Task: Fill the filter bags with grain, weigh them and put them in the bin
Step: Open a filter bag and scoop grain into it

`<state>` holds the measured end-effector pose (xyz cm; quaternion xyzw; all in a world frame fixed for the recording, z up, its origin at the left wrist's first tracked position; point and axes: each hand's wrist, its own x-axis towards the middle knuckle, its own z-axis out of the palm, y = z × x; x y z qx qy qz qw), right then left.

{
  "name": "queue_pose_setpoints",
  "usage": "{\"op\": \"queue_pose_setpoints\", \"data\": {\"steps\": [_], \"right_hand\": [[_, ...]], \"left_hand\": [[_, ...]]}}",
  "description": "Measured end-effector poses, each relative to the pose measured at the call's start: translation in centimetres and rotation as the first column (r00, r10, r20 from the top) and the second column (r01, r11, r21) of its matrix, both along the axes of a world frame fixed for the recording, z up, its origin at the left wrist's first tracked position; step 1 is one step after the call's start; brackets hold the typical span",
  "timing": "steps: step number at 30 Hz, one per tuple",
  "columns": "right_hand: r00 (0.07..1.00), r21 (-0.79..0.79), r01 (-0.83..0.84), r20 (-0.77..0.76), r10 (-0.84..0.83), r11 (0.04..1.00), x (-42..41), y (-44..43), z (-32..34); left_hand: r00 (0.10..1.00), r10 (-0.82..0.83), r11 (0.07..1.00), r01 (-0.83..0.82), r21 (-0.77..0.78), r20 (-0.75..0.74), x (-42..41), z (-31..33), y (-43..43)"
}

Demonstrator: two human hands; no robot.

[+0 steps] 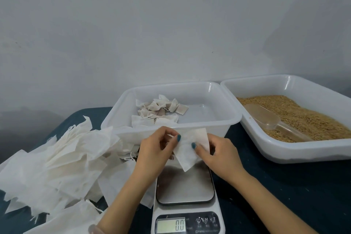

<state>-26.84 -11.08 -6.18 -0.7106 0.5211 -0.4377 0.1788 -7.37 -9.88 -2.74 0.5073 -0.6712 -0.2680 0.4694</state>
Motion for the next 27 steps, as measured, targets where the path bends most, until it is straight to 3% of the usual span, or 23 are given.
{"op": "queue_pose_setpoints", "data": {"steps": [2, 6, 15, 17, 19, 21, 24, 27], "right_hand": [[0.993, 0.035, -0.040, 0.109, 0.036, 0.999, 0.2, -0.2, -0.3], [0.946, 0.069, -0.099, 0.316, 0.072, 0.993, 0.4, -0.2, -0.1], [0.878, 0.077, -0.212, 0.452, 0.155, 0.974, 0.3, -0.6, 0.2], [0.903, 0.088, -0.180, 0.411, 0.129, 0.980, 0.2, -0.4, 0.4], [0.985, 0.041, 0.008, 0.174, -0.015, 0.999, -0.1, -0.2, 0.4], [0.979, -0.162, 0.191, -0.042, -0.200, 0.968, -0.6, 0.2, 0.6], [0.994, -0.385, 0.080, -0.039, -0.103, 0.919, -0.7, 0.5, 1.2], [0.993, -0.340, -0.119, -0.054, 0.107, 0.933, 0.2, 0.9, 1.1]], "left_hand": [[0.996, -0.045, 0.997, 0.050, 0.053, -0.082, 0.2, -0.2, 0.1], [0.991, -0.131, 0.988, 0.130, 0.086, 0.001, 0.7, -0.6, 0.3], [0.985, -0.076, 0.990, 0.093, 0.109, -0.153, 1.2, -0.4, 0.0], [0.985, -0.074, 0.991, 0.091, 0.103, -0.157, 1.2, -0.4, 0.1], [0.989, -0.038, 0.995, 0.052, 0.089, -0.145, 1.2, -0.4, 0.1], [0.995, 0.047, 0.999, -0.046, 0.020, -0.090, 1.2, -0.6, 0.3], [0.981, 0.192, 0.964, -0.187, -0.191, 0.009, 0.9, -0.7, 0.9], [0.972, 0.217, 0.923, -0.176, -0.342, 0.087, 0.1, -0.8, 1.2]]}}
